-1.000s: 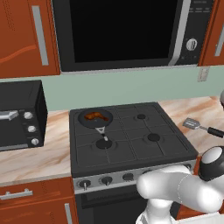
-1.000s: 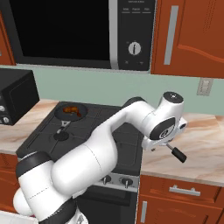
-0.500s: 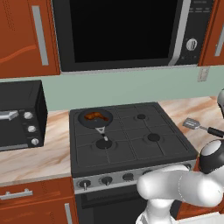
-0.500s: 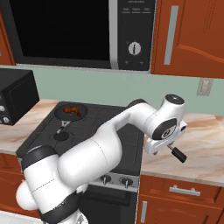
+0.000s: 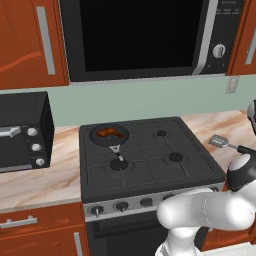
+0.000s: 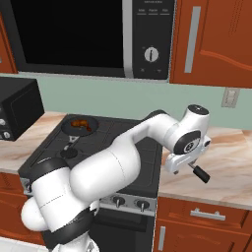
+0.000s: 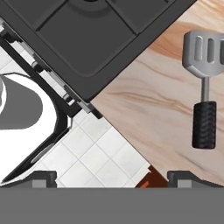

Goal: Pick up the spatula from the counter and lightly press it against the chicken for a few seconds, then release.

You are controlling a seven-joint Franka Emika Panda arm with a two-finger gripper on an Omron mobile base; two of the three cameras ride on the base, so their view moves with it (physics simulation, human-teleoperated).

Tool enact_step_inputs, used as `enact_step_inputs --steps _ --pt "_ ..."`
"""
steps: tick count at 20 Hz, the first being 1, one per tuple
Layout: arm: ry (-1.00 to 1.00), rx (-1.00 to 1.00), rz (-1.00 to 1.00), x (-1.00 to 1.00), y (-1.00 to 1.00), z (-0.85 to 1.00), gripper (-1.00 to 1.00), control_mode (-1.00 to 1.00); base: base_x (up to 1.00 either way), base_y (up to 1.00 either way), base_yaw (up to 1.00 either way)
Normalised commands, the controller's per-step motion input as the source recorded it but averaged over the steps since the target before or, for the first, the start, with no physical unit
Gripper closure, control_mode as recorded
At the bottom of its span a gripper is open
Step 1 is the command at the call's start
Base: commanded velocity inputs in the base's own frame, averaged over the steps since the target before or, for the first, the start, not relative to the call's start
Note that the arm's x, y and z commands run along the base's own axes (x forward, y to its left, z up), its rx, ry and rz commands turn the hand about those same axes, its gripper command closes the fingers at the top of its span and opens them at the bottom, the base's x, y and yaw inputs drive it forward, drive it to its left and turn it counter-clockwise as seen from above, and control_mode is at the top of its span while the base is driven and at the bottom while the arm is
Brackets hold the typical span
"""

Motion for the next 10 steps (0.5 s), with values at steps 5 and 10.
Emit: enact_step_inputs --steps 5,10 --pt "0.0 0.0 0.01 0.0 0.0 -0.04 -1.0 -1.0 0.0 0.0 0.0" --pt "0.0 0.0 0.0 0.01 0.0 -0.08 -1.0 -1.0 0.0 0.0 0.0"
